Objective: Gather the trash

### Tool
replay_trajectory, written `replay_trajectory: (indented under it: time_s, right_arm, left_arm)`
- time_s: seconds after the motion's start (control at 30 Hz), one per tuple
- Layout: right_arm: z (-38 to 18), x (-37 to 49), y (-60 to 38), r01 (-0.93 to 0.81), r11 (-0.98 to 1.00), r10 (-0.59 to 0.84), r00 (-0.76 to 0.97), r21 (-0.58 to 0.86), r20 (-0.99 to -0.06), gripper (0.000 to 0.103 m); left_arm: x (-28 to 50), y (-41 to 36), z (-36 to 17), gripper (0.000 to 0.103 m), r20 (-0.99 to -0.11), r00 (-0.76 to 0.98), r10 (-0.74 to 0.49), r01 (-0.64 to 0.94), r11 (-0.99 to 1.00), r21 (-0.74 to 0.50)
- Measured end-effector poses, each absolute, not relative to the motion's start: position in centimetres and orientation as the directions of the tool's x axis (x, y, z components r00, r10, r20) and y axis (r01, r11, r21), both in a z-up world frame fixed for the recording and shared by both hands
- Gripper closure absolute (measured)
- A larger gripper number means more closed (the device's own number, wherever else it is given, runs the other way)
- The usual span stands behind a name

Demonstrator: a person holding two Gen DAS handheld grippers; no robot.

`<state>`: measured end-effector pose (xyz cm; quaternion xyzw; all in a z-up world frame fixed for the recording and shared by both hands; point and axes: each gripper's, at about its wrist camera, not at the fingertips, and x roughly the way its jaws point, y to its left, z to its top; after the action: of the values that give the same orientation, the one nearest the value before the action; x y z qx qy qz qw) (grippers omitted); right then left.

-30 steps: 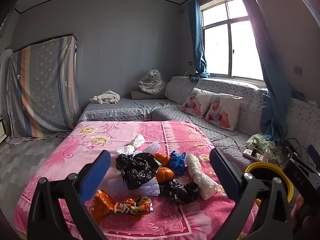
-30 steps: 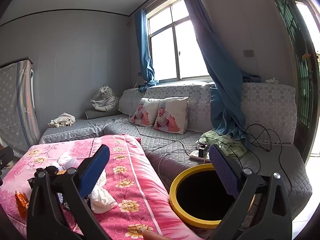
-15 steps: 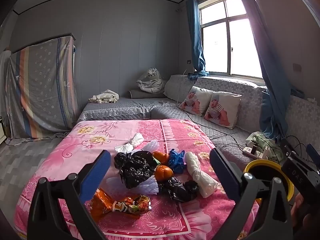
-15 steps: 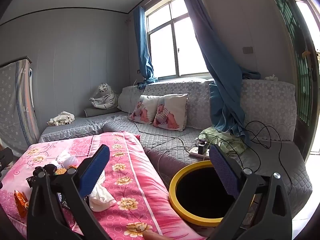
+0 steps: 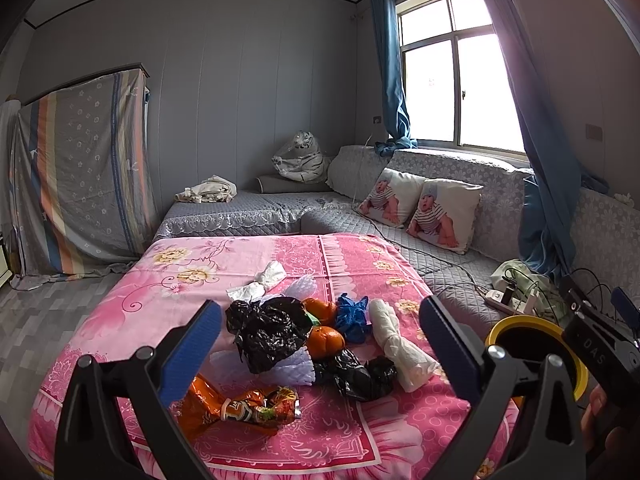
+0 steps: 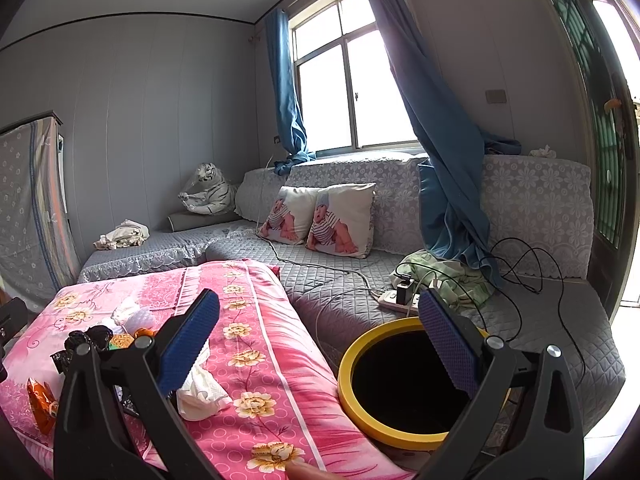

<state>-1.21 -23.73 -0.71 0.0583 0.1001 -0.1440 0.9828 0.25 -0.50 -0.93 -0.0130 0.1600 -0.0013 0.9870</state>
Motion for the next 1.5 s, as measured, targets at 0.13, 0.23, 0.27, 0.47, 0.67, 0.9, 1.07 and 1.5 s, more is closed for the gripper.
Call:
replay_trajectory:
  time_s: [0.13, 0.23, 0.27, 0.47, 0.67, 0.9, 1.07, 1.5]
  right_arm:
    - [-0.63, -1.18, -23.68, 0.294, 0.952, -0.270, 0.938, 0.085, -0.217, 0.008]
    - [-0.55, -1.16, -23.65, 0.295, 0.952, -0.271, 0.937, 0.085, -0.219, 0.008]
    - [-0.54, -1.16, -23.65, 0.295, 0.952, -0.271, 0.938, 0.085, -0.218, 0.008]
    - [-0.61, -1.17, -23.69, 0.293, 0.952, -0.269, 0.938, 0.085, -0.219, 0.008]
    - [-0.60, -1.17, -23.68, 0.293, 0.952, -0.269, 0.938, 0.085, -0.219, 0.008]
    - [-0.58, -1.20, -23.67, 0.292, 0.952, -0.268, 0.938, 0.086, -0.219, 0.008]
    - [-0.64, -1.14, -23.68, 0.294, 0.952, -0.269, 0.938, 0.087, -0.218, 0.008]
    - [-0.70, -1.14, -23.69, 0.291, 0.953, -0.267, 0.938, 0.087, -0.220, 0.008]
  left_arm:
    - [0.17, -0.57, -1.18, 0.008, -0.319, 0.948, -0.007, -0.001, 1.000, -0.025]
    - [0.25, -0.60, -0.89, 0.008, -0.324, 0.946, -0.008, 0.000, 1.000, -0.025]
    - [0.23, -0.61, -0.91, 0.008, -0.324, 0.946, -0.007, -0.001, 1.000, -0.024]
    - [0.25, -0.59, -0.91, 0.008, -0.323, 0.946, -0.007, -0.001, 1.000, -0.025]
    - [0.24, -0.60, -0.93, 0.008, -0.323, 0.946, -0.007, -0.001, 1.000, -0.025]
    - [0.23, -0.59, -0.92, 0.008, -0.323, 0.946, -0.008, 0.000, 1.000, -0.025]
    - [0.25, -0.60, -0.91, 0.008, -0.324, 0.946, -0.008, -0.001, 1.000, -0.025]
    - [0.24, -0.62, -0.84, 0.008, -0.323, 0.946, -0.007, 0.000, 1.000, -0.024]
